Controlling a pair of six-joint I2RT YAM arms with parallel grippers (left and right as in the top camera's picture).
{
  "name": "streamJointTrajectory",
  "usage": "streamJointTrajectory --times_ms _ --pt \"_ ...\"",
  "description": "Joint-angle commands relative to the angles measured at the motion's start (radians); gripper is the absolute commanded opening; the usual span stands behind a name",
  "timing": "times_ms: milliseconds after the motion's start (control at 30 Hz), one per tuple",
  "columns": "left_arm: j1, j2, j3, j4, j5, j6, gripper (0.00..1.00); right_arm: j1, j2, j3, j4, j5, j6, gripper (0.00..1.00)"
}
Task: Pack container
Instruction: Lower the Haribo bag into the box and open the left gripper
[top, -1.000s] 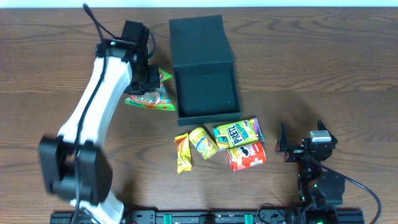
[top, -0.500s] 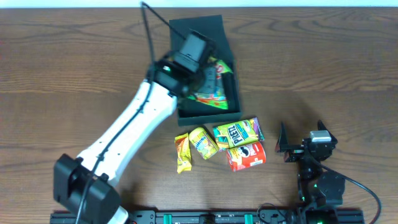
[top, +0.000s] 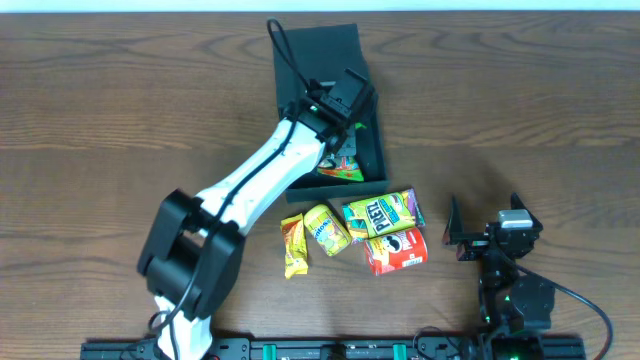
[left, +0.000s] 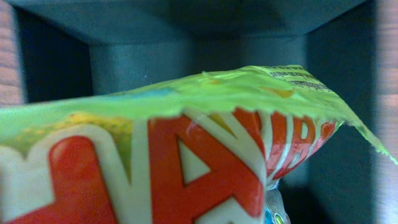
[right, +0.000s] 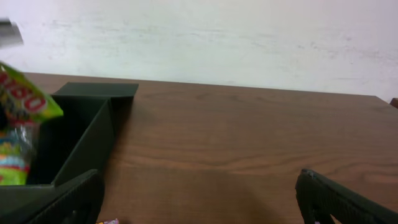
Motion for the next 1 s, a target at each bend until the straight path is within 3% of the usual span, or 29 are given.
streamJointTrajectory --times_ms 0,67,100,133,167,567,600,733,967 --pt "0.016 0.011 0.019 -0.017 -0.057 -0.021 0.1 -0.001 -0.005 -0.002 -0.005 -0.003 -0.008 0.99" --pt "0.027 0.016 0.019 -0.035 -0.086 -0.02 0.11 -0.001 -0.005 -0.002 -0.005 -0.003 -0.008 0.99" --pt "0.034 0.016 0.019 -0.042 -0.09 -0.02 0.18 -0.001 -0.005 -0.002 -0.005 -0.003 -0.008 0.99" --pt "0.041 0.016 0.019 -0.046 -0.089 -0.02 0.39 -0.001 -0.005 -0.002 -0.005 -0.003 -0.008 0.99" --pt "0.049 0.016 0.019 -0.05 -0.085 -0.019 0.49 -0.001 -0.005 -0.002 -0.005 -0.003 -0.008 0.99" --pt "0.074 -0.069 0.032 -0.059 0.025 0.008 0.49 -0.001 -0.005 -0.002 -0.005 -0.003 -0.008 0.99" --pt "0.07 -0.08 0.032 -0.06 0.024 0.013 0.47 -0.001 -0.005 -0.002 -0.005 -0.003 -0.008 0.99" --pt "0.048 -0.076 0.028 -0.063 0.032 0.039 0.06 -0.001 -0.005 -0.002 -0.005 -0.003 -0.008 0.99" --pt "0.025 -0.006 0.024 -0.026 0.028 0.051 0.06 -0.001 -0.005 -0.002 -0.005 -0.003 -0.008 0.99"
